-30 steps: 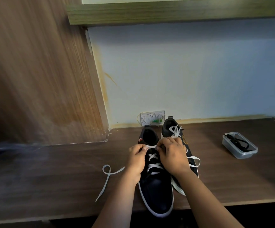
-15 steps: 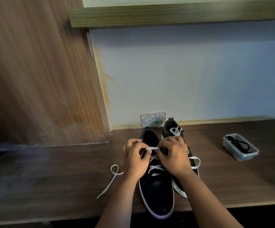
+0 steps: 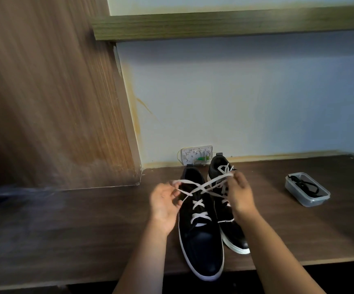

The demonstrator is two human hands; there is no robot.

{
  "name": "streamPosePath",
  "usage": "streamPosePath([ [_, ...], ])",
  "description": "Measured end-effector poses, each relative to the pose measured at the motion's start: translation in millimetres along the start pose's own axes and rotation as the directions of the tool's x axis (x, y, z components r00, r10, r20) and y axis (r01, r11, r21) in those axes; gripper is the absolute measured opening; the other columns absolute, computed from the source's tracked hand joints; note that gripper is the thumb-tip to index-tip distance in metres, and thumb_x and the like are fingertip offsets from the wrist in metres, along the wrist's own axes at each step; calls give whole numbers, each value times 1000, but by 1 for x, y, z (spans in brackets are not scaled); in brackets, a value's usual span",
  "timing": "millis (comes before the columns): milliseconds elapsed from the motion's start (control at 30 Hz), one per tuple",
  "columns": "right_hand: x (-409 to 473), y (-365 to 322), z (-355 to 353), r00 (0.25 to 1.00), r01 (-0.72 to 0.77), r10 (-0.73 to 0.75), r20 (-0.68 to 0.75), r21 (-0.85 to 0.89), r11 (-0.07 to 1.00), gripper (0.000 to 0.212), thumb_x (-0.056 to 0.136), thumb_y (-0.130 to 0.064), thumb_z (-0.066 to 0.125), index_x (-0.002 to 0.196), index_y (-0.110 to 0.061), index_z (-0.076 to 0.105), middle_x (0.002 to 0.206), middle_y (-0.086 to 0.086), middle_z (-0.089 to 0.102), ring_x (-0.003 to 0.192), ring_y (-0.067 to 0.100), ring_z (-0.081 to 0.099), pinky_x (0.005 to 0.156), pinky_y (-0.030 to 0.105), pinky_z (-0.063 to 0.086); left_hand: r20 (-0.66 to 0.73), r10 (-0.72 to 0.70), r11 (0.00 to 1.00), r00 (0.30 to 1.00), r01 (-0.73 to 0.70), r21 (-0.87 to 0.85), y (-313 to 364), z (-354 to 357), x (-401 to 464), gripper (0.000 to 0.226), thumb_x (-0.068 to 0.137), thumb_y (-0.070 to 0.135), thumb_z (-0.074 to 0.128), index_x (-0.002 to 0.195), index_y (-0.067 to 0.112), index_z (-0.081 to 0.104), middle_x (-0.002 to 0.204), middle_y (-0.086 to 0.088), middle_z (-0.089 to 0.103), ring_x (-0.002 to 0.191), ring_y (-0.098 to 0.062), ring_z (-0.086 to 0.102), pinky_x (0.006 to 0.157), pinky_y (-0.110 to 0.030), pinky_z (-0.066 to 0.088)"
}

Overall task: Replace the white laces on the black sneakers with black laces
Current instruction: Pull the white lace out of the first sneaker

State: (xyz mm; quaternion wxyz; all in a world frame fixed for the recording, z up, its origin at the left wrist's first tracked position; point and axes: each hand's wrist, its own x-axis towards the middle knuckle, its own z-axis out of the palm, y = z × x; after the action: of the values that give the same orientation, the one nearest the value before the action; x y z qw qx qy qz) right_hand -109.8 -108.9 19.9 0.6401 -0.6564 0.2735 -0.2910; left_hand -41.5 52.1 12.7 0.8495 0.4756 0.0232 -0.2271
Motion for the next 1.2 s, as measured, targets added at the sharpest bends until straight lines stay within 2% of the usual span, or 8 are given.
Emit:
streamPosePath([
  [133,20,-16,-40,964,-166,219,-151,302,939,26,101,-23,48,121,-7,55,101,6,59,82,15,57,71,25,45,-97,33,964,995,-58,-258,37,-28,5,19,84,37,46,73,22,52,89,1,61,80,-14,45,68,-31,29],
  [300,31,-17,-85,932,-169,283,-228,417,893,20,100,-32,47,92,-20,61,96,2,69,88,13,62,78,28,46,-347,56,966,936,-138,-219,67,-64,0,29,83,49,51,74,22,56,87,5,64,73,-9,46,64,-26,28],
  [433,30,-14,-86,954,-70,151,-260,296,952,19,98,-12,47,90,-23,61,84,-3,71,86,16,61,70,26,43,-472,171,974,865,-74,216,65,-68,-4,23,90,42,51,76,26,60,91,3,64,96,-15,50,80,-30,34],
  [567,15,-14,-59,992,-75,50,116,219,973,41,87,16,38,93,-16,62,85,2,71,83,18,60,73,25,45,-247,284,359,926,136,923,37,-57,1,40,85,56,54,68,23,67,97,-2,67,106,-27,57,87,-31,43],
  [700,-2,-7,-25,931,233,-138,337,-260,937,43,79,13,45,103,-17,66,102,-1,66,97,13,57,81,17,45,-121,353,-189,928,197,962,11,-30,-10,41,86,55,55,115,27,59,131,-1,50,125,-27,40,96,-38,39],
  [933,-11,21,8,770,633,-300,564,-610,477,46,96,-13,44,138,-29,50,108,8,49,101,27,40,91,36,38,337,336,12,880,-361,932,-16,17,5,46,98,18,44,141,32,42,135,-1,36,113,-22,52,89,-29,43],
  [1033,-11,24,14,785,603,-250,566,-608,516,38,96,-17,45,133,-25,53,104,8,46,99,28,43,89,39,42,262,227,-48,938,-258,965,-18,21,13,26,100,30,40,120,25,55,124,-6,40,112,-30,50,87,-35,43],
  [1200,-8,19,12,814,566,-316,487,-546,617,14,94,-31,56,94,-16,57,82,1,52,73,20,53,64,34,44,135,321,221,937,-212,952,-14,7,25,18,89,42,55,78,28,56,90,-4,57,86,-25,58,66,-29,40],
])
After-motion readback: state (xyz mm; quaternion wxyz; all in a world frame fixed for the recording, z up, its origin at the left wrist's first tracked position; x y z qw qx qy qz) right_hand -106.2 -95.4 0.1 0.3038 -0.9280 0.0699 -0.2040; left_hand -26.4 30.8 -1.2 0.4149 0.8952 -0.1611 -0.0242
